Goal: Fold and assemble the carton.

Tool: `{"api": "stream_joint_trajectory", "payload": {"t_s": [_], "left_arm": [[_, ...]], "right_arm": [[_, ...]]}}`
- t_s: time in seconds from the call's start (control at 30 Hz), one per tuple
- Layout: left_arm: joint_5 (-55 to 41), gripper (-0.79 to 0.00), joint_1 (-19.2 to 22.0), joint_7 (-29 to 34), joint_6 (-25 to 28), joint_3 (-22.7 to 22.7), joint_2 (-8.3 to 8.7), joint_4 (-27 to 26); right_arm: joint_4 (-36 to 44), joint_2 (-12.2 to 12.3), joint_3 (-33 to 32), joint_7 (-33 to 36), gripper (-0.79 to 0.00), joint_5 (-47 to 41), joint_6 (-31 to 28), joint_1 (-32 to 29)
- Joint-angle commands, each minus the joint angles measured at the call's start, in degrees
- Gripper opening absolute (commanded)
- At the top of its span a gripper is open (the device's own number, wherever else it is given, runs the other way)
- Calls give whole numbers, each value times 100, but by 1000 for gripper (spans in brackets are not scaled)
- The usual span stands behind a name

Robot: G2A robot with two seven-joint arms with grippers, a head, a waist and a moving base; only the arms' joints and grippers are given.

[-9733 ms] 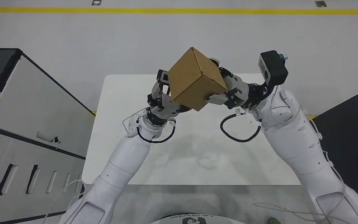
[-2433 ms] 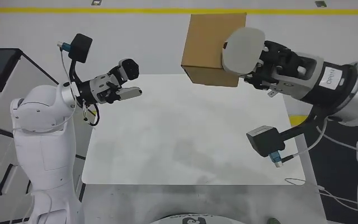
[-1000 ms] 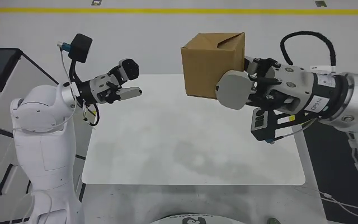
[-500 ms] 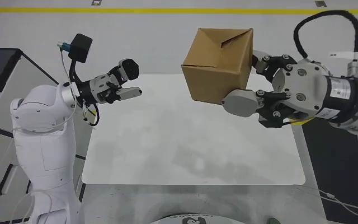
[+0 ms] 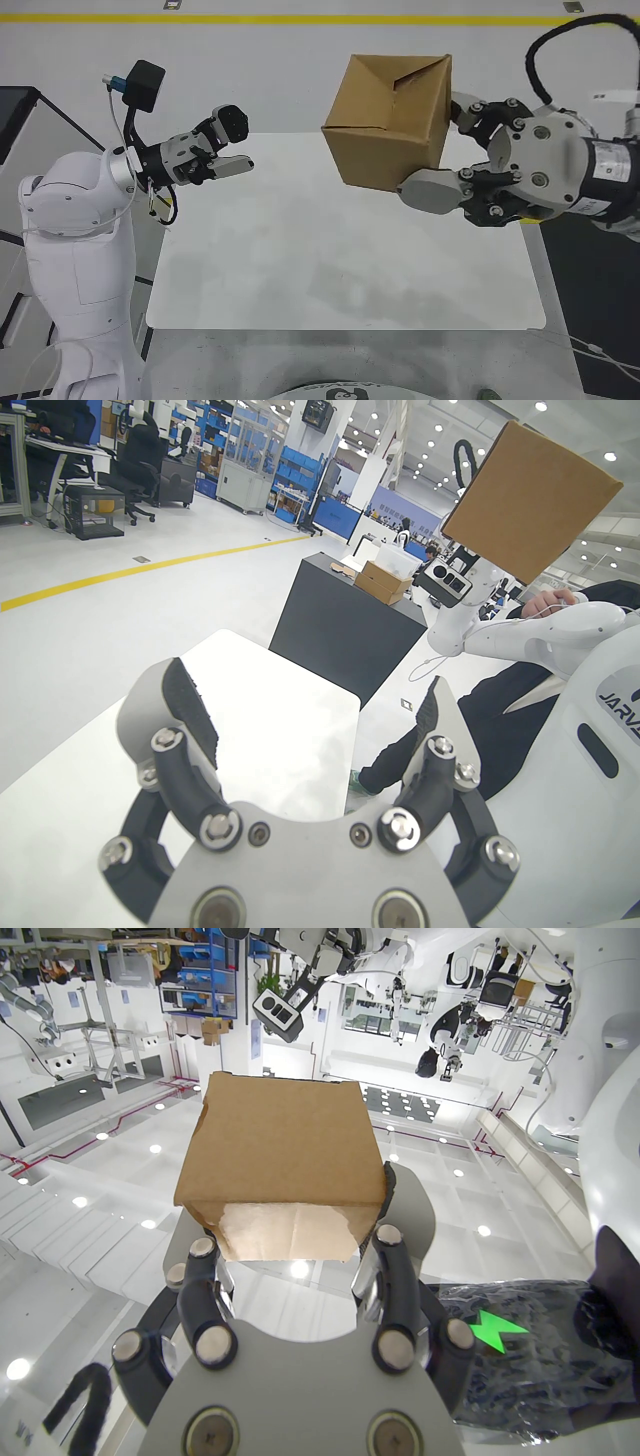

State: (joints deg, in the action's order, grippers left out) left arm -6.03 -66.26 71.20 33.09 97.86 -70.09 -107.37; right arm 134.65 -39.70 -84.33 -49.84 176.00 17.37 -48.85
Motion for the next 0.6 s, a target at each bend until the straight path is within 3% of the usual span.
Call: {"api": "stream_joint_trajectory", "payload": {"t_s": [0.0, 0.2, 0.57], "left_arm": [[0, 0, 0, 0, 0, 0, 0, 0], [0, 0, 0, 0, 0, 0, 0, 0], [0, 0, 0, 0, 0, 0, 0, 0]], "right_arm": [[0, 3, 58, 30, -785, 0, -36, -12], [0, -32, 363, 396, -785, -288, -680, -291], [0, -101, 420, 840, -785, -2342, -2118, -888]]}}
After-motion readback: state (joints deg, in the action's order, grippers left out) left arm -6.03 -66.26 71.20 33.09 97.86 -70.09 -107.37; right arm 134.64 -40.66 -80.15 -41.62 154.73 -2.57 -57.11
